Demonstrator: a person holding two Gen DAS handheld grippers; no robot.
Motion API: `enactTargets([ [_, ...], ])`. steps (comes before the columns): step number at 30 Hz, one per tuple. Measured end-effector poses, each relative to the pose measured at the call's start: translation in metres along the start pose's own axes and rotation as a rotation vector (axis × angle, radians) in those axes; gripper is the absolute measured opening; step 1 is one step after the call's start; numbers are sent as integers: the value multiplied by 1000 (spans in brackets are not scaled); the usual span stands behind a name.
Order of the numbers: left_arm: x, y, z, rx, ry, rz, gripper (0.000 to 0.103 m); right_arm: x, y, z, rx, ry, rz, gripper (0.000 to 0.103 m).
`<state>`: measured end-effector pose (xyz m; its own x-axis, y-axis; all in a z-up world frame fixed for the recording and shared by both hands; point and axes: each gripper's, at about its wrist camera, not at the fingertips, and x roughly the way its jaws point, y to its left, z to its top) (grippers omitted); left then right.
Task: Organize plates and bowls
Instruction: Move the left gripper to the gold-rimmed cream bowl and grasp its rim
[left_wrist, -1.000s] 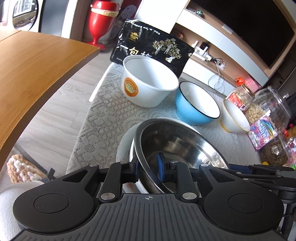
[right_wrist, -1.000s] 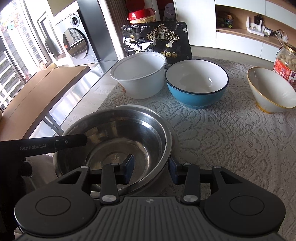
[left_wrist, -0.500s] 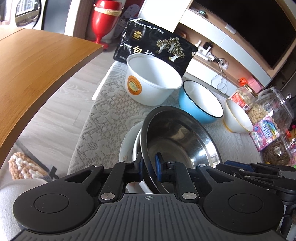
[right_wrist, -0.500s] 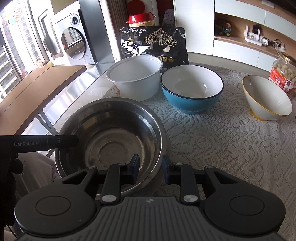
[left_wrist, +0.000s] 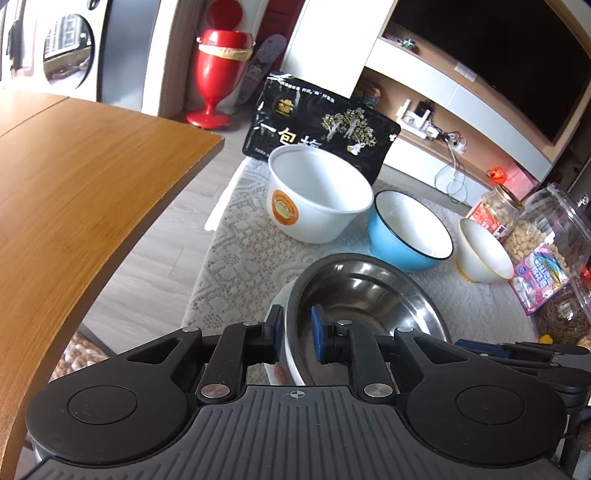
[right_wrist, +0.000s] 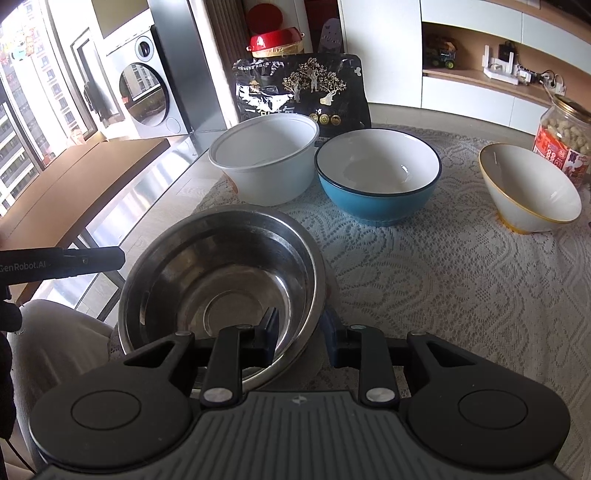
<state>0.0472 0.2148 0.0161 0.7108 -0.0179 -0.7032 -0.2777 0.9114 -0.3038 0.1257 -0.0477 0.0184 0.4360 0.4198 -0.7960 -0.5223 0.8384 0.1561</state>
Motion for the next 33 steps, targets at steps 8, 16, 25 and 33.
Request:
enactTargets([
  [8,23,2,-11,-2,85,7,18,4,-5,-4,12,21,-3,26],
  [16,2,-16,0,16,-39,64,17,-8,-16,2,30,-35,19,26],
  [25,25,-123,49,171,-31,-197,18,-54,-83,49,107,-232,-56,26],
  [33,107,-222,85,238,32,-330,18,-53,-216,76,374,-276,-184,26],
])
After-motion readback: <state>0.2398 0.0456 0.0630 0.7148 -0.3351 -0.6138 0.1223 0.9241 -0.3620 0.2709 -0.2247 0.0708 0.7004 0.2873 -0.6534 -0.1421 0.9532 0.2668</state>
